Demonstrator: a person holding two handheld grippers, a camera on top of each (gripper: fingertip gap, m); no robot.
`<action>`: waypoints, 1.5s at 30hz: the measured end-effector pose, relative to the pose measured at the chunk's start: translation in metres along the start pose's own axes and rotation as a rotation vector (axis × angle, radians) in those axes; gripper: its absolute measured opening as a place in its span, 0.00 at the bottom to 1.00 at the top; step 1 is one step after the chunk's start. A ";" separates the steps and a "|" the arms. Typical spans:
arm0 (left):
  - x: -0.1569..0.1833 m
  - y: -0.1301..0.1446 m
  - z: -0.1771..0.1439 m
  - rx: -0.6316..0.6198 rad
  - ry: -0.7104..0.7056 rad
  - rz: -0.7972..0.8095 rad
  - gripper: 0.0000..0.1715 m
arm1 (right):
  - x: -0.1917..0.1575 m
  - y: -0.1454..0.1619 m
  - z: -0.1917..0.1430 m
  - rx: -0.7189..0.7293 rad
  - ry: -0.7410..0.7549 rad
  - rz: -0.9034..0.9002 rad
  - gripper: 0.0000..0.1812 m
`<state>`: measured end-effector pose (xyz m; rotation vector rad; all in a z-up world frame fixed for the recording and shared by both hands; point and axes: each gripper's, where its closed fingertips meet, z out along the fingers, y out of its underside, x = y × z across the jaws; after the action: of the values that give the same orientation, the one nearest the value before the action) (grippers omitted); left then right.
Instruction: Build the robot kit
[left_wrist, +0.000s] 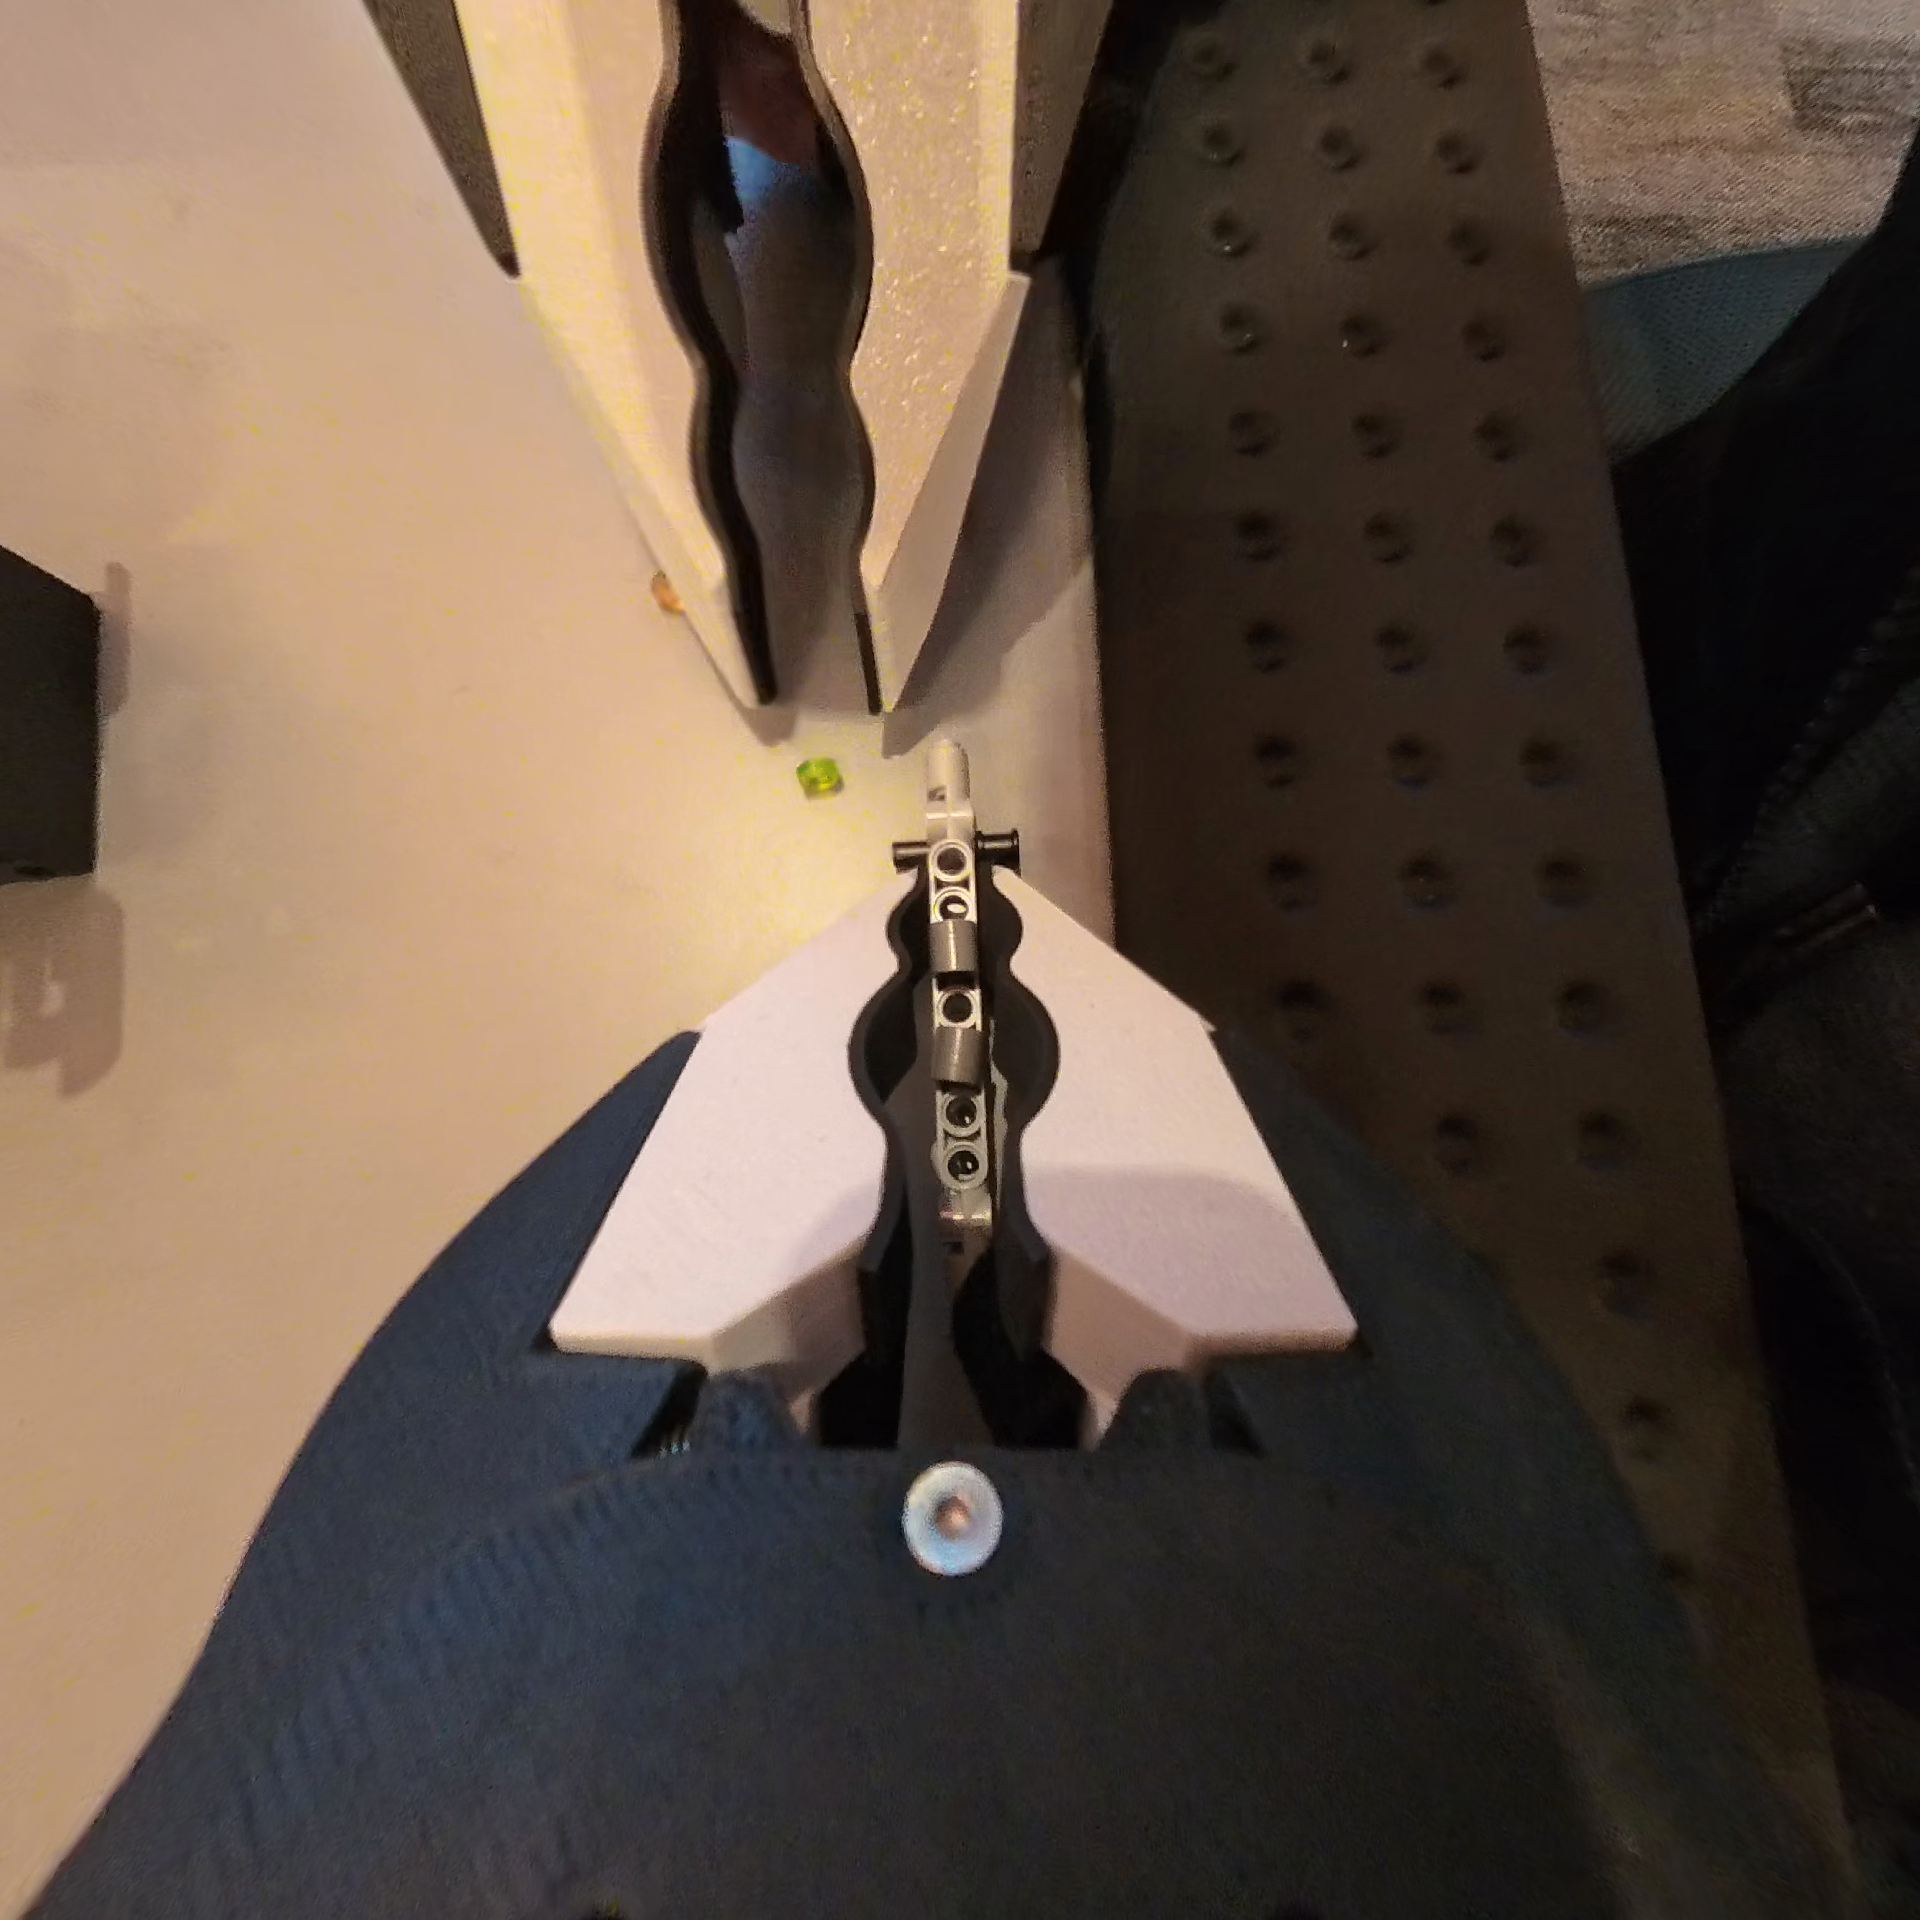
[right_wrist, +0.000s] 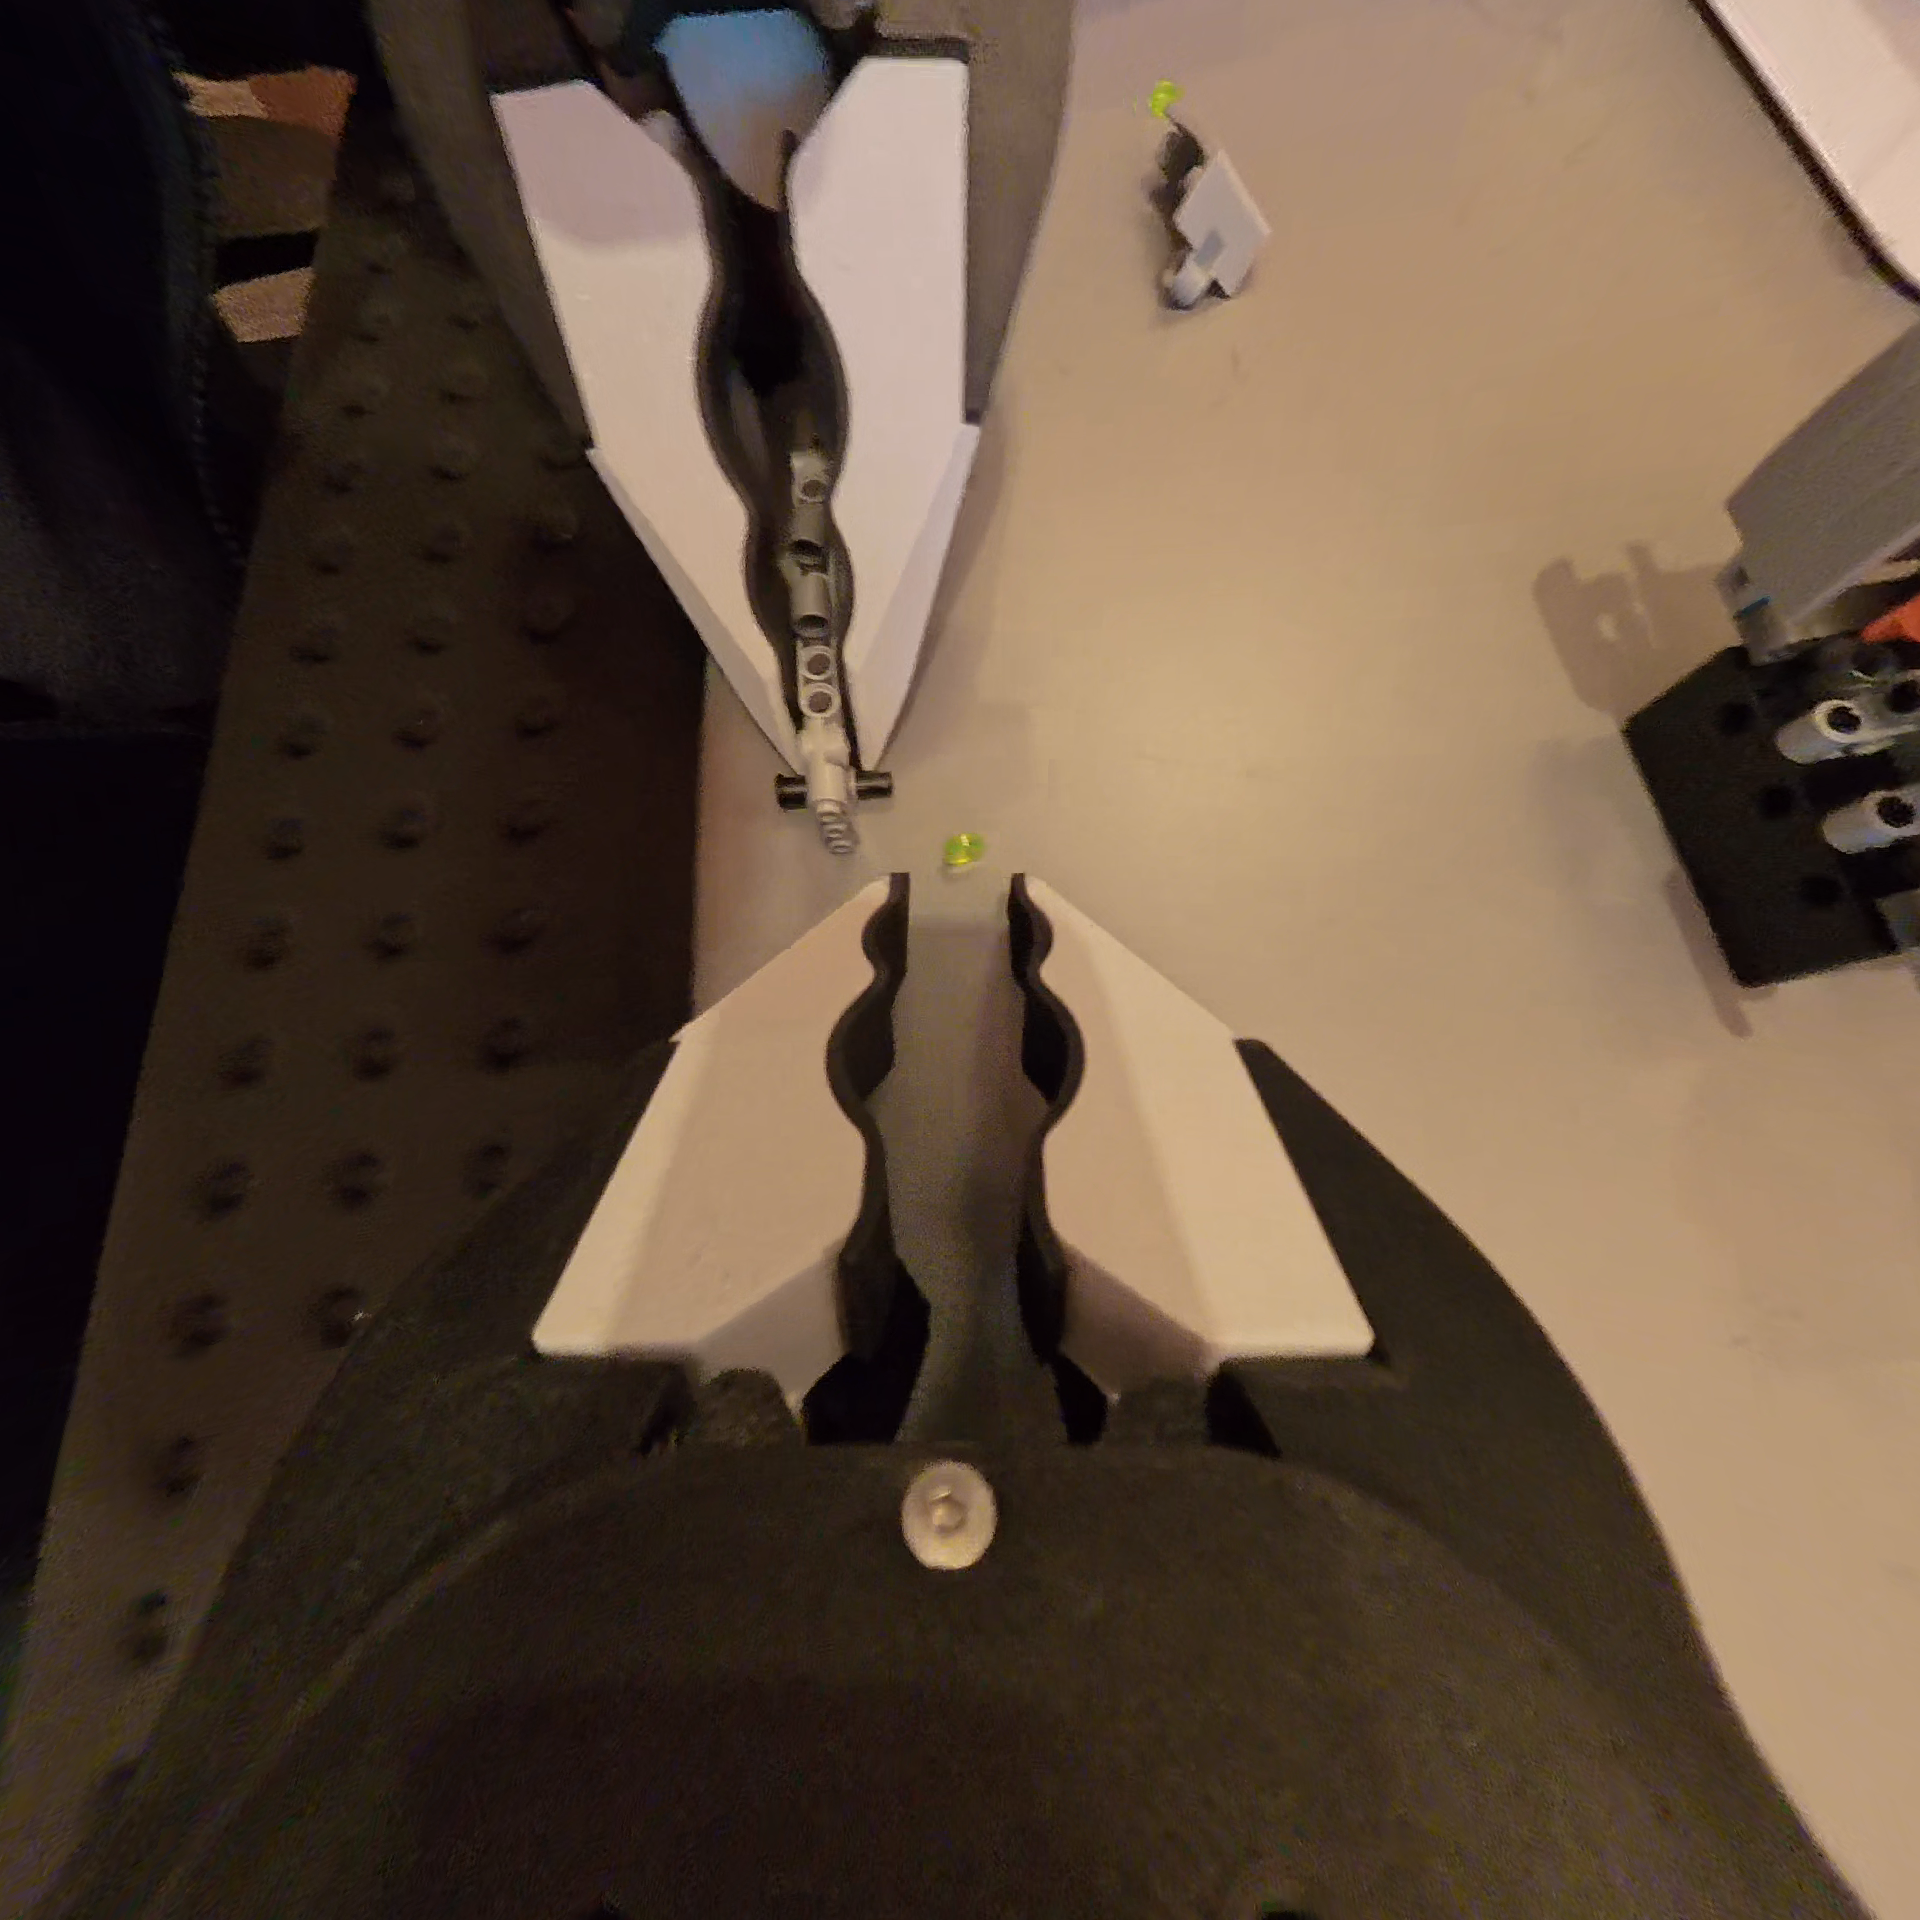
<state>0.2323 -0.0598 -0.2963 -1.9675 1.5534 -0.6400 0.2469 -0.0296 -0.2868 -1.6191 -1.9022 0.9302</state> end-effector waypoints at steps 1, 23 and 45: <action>-0.002 0.002 -0.002 -0.006 -0.011 -0.001 0.03 | 0.004 0.001 0.002 -0.011 0.009 0.010 0.09; -0.022 0.006 -0.007 0.020 -0.062 -0.079 0.03 | 0.005 0.001 0.010 -0.040 -0.025 -0.043 0.05; -0.024 0.006 -0.007 0.025 -0.068 -0.083 0.03 | 0.007 0.003 0.008 -0.045 -0.008 -0.058 0.01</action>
<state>0.2184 -0.0384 -0.2958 -2.0224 1.4234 -0.6159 0.2413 -0.0245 -0.2948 -1.5791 -1.9778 0.8776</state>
